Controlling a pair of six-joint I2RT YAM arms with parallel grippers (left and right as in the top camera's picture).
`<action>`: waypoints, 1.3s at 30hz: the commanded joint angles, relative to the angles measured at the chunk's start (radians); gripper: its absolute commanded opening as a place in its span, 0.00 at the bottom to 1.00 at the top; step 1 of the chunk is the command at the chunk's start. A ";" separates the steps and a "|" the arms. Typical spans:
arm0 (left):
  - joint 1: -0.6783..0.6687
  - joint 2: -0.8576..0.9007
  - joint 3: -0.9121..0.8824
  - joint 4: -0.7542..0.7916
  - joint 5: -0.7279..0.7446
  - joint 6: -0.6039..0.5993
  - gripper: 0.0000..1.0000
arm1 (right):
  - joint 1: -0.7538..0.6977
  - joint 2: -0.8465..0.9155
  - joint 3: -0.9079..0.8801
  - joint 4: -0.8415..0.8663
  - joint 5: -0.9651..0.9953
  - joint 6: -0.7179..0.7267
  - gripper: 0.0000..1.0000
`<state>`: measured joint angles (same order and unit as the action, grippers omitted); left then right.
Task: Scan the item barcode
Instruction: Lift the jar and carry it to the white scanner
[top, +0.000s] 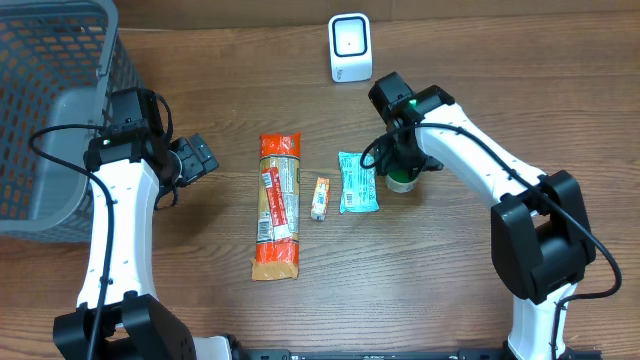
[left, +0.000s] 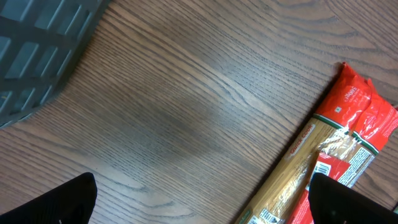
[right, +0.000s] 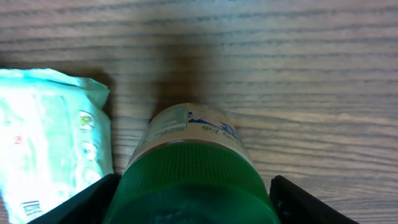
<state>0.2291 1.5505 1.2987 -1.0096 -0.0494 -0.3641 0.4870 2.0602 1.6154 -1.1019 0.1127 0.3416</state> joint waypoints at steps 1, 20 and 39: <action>0.000 -0.001 -0.001 0.000 -0.006 -0.006 1.00 | 0.002 0.015 -0.060 0.037 0.015 0.001 0.80; 0.000 -0.001 -0.001 0.000 -0.006 -0.006 1.00 | 0.000 0.014 -0.010 0.013 0.018 -0.003 0.15; 0.000 -0.001 -0.001 0.000 -0.006 -0.006 1.00 | -0.007 -0.018 0.618 -0.322 -0.146 -0.055 0.03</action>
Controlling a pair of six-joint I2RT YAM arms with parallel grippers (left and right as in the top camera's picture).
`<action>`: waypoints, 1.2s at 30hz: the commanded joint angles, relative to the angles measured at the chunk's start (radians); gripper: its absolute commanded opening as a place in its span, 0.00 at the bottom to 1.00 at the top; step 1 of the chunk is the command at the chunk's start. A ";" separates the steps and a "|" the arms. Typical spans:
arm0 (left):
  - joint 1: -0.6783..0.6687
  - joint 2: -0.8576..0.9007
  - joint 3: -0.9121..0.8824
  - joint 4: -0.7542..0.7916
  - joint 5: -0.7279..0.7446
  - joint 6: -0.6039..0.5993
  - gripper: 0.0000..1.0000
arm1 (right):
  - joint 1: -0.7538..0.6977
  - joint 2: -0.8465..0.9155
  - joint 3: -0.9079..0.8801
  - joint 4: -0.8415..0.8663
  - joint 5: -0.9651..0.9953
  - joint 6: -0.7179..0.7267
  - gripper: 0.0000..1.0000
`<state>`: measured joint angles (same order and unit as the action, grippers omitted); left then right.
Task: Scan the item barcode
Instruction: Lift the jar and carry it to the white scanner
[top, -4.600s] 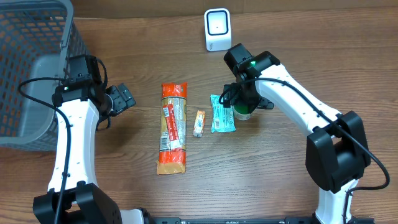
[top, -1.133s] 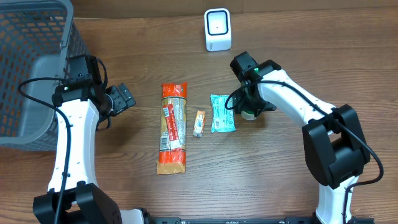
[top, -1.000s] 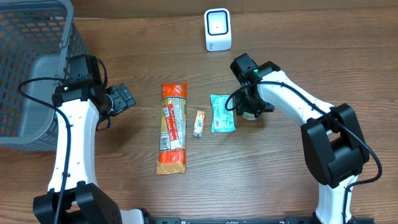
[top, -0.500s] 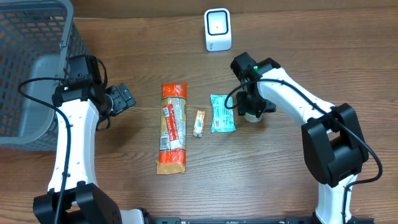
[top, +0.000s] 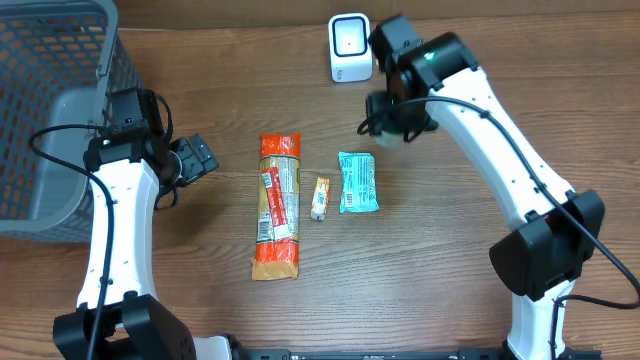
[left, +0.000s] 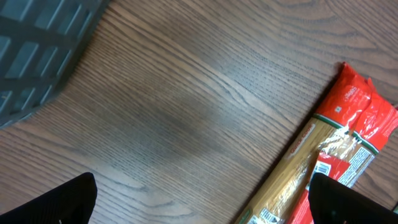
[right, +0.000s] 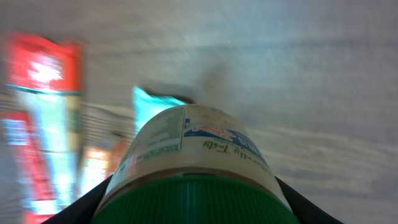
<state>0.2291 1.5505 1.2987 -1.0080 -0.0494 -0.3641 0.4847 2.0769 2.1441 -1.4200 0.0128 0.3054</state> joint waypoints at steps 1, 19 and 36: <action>0.000 -0.001 -0.001 -0.002 -0.006 -0.006 1.00 | -0.005 -0.035 0.107 -0.003 -0.049 -0.020 0.04; 0.000 -0.001 -0.001 -0.002 -0.006 -0.006 1.00 | -0.009 0.040 0.087 0.476 0.037 -0.075 0.04; 0.000 -0.001 -0.001 -0.002 -0.006 -0.006 1.00 | -0.020 0.320 0.080 1.054 0.152 -0.074 0.04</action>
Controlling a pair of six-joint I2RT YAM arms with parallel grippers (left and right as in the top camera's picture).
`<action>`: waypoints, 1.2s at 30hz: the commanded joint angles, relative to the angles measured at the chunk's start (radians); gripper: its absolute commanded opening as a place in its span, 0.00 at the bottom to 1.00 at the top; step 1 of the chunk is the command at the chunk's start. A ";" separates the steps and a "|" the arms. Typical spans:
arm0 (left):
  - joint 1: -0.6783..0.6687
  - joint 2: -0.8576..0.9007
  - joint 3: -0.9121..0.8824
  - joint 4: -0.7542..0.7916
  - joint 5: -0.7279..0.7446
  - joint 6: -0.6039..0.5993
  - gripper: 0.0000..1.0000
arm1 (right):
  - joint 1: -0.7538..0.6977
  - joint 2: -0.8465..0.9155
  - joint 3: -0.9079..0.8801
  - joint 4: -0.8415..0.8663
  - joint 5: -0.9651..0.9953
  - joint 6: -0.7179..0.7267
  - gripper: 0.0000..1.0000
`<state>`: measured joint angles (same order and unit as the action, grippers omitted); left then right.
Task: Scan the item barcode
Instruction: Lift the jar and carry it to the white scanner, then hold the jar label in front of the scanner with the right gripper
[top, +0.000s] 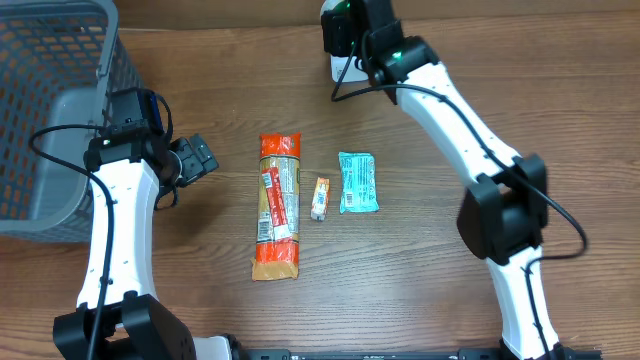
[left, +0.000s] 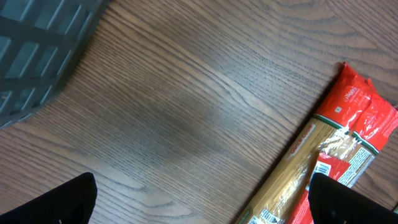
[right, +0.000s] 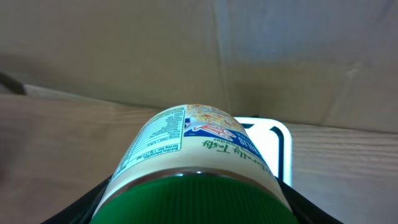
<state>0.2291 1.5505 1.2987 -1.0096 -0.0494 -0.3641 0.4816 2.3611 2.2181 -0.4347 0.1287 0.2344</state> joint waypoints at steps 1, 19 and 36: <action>0.000 -0.001 -0.001 0.000 -0.006 -0.006 1.00 | -0.020 0.053 0.006 0.106 0.036 -0.003 0.04; 0.000 -0.001 -0.001 0.000 -0.006 -0.006 1.00 | -0.061 0.213 0.006 0.482 0.036 0.317 0.04; 0.000 -0.001 -0.001 0.000 -0.006 -0.006 1.00 | -0.072 0.252 0.006 0.499 0.073 0.316 0.04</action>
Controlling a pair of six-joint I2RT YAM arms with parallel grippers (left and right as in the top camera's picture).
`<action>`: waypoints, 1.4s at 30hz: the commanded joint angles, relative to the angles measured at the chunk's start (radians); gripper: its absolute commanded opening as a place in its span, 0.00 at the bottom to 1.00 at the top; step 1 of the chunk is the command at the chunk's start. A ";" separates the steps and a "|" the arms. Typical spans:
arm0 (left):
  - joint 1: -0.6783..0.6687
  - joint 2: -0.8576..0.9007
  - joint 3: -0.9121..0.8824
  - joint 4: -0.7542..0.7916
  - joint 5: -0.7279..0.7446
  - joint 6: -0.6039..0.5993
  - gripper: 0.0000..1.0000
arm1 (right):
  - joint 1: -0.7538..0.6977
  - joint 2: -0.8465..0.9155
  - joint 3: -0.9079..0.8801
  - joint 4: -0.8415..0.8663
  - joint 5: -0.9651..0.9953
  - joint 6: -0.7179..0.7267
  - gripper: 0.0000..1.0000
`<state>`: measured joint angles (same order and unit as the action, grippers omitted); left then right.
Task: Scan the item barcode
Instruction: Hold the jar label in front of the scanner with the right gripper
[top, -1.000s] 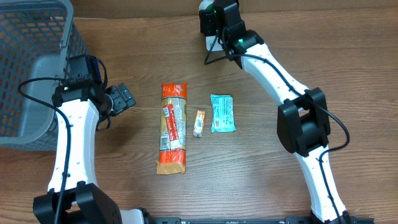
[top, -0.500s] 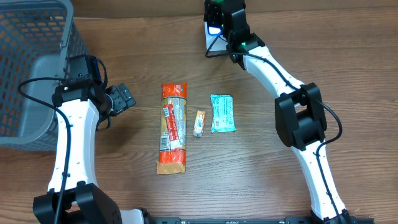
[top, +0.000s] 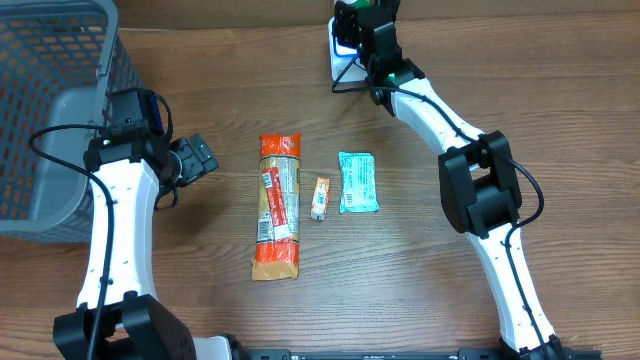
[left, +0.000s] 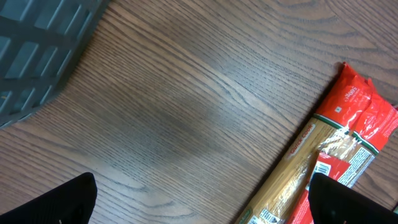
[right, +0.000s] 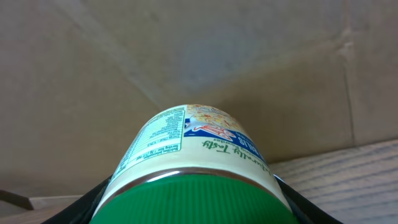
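Note:
A jar with a green lid (right: 193, 193) and a pale printed label (right: 189, 134) fills the right wrist view, with my right gripper (right: 193, 208) shut on it. Overhead, the right gripper (top: 353, 22) is at the table's far edge, over the white barcode scanner (top: 338, 66), which it mostly covers; the jar itself does not show there. Behind the jar the wrist view shows only a brown cardboard wall. My left gripper (top: 198, 156) stands open over bare wood, left of the pasta pack, nothing between its fingers (left: 68, 199).
A red and orange pasta pack (top: 279, 205) lies mid-table, with a small packet (top: 320, 198) and a teal packet (top: 358, 182) to its right. A grey mesh basket (top: 50, 110) takes up the far left corner.
My right gripper with the jar has shifted and tilted at the scanner: the scanner showed behind the jar before, now only the cardboard wall and a strip of table. The left arm has not moved.
The right gripper was around the green-lidded jar standing beside the teal packet. Then it held the jar up in the air nearer the scanner. After that the jar faced the scanner at the far edge, and now it is held above it, pointing at the wall.

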<state>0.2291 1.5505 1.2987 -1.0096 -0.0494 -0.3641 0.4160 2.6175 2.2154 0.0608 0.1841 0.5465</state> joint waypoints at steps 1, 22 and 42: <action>0.000 -0.001 -0.001 0.000 -0.006 -0.006 1.00 | -0.007 -0.005 0.009 0.001 0.018 0.004 0.04; 0.000 -0.001 -0.001 0.000 -0.006 -0.006 1.00 | -0.007 0.022 0.009 -0.021 0.016 0.061 0.06; 0.000 -0.001 -0.001 0.000 -0.006 -0.006 1.00 | -0.006 0.060 0.009 -0.013 -0.006 0.086 0.04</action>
<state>0.2291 1.5505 1.2987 -1.0096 -0.0494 -0.3641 0.4129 2.6362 2.2158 0.0528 0.1867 0.6281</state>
